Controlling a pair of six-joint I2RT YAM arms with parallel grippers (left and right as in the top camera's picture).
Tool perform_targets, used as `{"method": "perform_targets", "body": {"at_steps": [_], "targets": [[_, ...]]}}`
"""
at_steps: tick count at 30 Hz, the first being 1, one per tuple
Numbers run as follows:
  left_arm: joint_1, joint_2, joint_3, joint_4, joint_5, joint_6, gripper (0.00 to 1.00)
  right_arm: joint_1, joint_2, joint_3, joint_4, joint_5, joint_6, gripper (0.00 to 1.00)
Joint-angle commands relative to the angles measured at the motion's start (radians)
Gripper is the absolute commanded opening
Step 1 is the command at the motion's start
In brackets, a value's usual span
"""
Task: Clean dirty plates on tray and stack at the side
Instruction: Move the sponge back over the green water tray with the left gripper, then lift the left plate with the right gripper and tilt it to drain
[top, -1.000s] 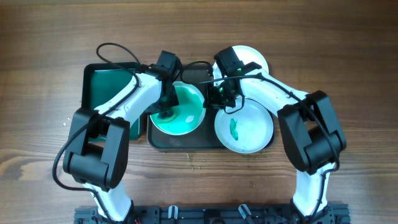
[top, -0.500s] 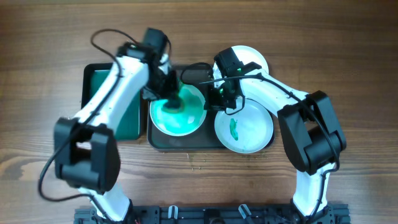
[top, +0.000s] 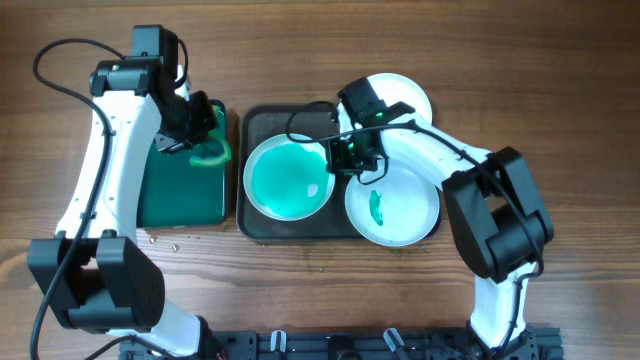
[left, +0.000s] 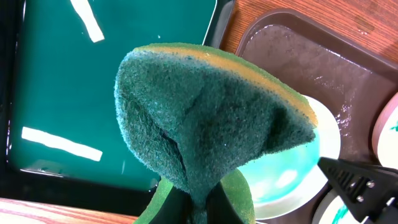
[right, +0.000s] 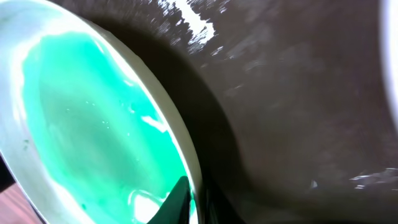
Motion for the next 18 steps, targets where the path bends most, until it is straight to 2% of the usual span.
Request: {"method": "perform_targets", "body": {"at_steps": [1,8,13,18], "targets": [[0.003,-0.011,0.013,0.005,-0.013,0.017,0.04,0.032,0.013,-0.002,0.004,0.061,-0.013,0.04],[0.003,-0.011,0.013,0.005,-0.013,0.016,0.04,0.033,-0.091,0.0,-0.009,0.095,-0.014,0.04],[0.003,-0.011,0.013,0.005,-0.013,0.016,0.04,0.033,-0.271,0.0,-0.094,0.283,-0.014,0.04],[0.003,-0.011,0.013,0.005,-0.013,0.017,0.04,0.033,-0.375,0.0,-0.177,0.434,-0.015,0.04]]}}
